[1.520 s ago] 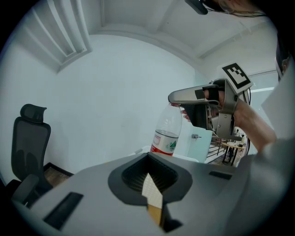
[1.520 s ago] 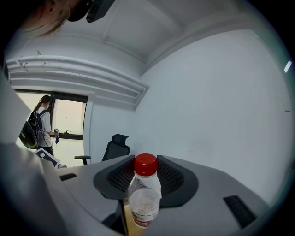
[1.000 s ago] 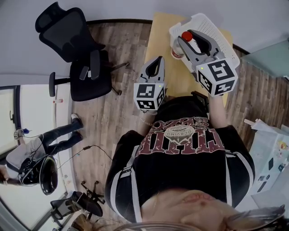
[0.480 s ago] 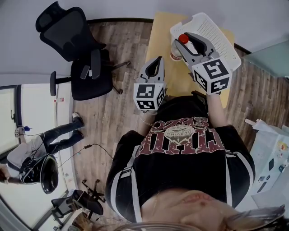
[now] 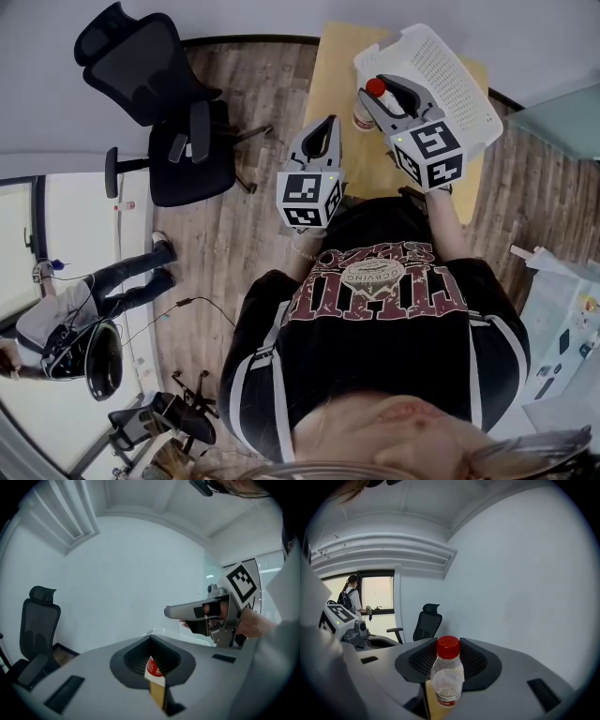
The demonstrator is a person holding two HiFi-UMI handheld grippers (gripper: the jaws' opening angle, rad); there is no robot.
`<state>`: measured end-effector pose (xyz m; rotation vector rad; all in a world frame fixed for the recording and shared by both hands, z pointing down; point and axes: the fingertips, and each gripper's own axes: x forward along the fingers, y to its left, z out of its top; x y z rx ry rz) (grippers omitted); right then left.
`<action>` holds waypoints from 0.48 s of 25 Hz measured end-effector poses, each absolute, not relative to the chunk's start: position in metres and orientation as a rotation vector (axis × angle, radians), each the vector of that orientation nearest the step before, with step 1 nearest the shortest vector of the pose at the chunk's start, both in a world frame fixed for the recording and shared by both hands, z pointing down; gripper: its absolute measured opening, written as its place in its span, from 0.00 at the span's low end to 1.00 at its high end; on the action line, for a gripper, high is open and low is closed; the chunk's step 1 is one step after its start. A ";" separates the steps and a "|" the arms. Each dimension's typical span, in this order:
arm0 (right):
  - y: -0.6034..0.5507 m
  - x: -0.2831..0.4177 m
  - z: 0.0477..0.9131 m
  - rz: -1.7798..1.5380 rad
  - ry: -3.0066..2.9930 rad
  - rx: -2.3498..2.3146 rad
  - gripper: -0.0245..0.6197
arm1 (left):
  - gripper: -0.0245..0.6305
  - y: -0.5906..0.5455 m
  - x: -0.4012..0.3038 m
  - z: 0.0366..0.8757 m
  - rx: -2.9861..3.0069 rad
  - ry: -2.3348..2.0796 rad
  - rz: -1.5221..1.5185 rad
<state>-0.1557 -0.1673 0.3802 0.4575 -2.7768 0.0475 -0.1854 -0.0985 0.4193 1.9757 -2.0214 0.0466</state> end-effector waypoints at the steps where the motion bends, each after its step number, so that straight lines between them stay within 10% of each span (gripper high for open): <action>1: -0.167 -0.156 0.384 0.049 -2.770 0.456 0.28 | 0.10 -0.098 -0.186 0.419 1.975 -2.021 0.047; 12: -0.167 -0.156 0.424 0.100 -2.711 0.427 0.28 | 0.10 -0.099 -0.182 0.419 1.974 -2.019 0.057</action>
